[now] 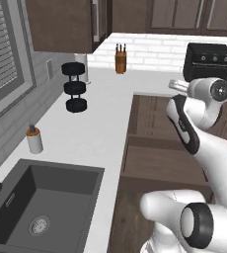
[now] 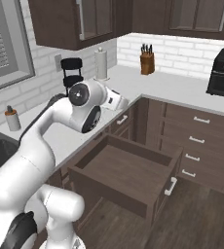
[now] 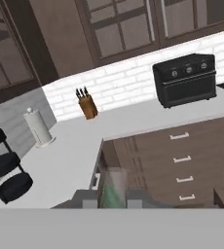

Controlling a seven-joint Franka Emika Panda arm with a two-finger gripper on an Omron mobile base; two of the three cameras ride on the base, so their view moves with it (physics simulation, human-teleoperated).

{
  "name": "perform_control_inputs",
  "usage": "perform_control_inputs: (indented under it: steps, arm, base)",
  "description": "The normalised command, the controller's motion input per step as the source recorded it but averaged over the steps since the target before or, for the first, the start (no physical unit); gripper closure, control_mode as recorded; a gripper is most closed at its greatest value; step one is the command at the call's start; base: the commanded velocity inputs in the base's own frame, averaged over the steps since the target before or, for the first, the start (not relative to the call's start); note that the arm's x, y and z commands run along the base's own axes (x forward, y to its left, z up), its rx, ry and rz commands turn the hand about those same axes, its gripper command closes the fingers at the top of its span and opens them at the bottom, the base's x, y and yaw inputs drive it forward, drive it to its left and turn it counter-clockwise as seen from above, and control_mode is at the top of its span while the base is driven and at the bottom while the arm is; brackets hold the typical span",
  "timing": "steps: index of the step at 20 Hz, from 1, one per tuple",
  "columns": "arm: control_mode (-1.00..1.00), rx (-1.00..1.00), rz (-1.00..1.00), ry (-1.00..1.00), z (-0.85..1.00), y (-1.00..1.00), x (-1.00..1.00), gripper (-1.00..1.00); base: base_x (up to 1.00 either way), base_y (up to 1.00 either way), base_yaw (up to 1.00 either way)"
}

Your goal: Take a straw from the drawer in front and place it inside the glass cup on the dining counter.

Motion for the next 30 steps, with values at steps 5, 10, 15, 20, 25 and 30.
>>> perform_control_inputs:
  steps: [5, 10, 15, 20, 25, 30]
  arm:
    - [-1.0, 0.0, 0.09, 0.0, 0.75, 0.16, -0.57, 1.0]
    - [1.0, 0.0, 0.02, 0.01, 0.29, 0.03, -0.23, 1.0]
    - [1.0, 0.0, 0.0, 0.0, 0.0, 0.0, 0.0, 1.0]
    - [1.0, 0.0, 0.0, 0.0, 0.0, 0.0, 0.0, 1.0]
    - [1.0, 0.0, 0.0, 0.0, 0.0, 0.0, 0.0, 1.0]
    - [1.0, 0.0, 0.0, 0.0, 0.0, 0.0, 0.0, 1.0]
  base:
    - [0.0, 0.0, 0.0]
    - [-0.24, 0.0, 0.0]
    - [-0.97, -0.13, 0.0]
    - [-1.0, -0.76, -0.16]
    - [-0.22, -1.0, -0.59]
    - [0.0, -1.0, -0.65]
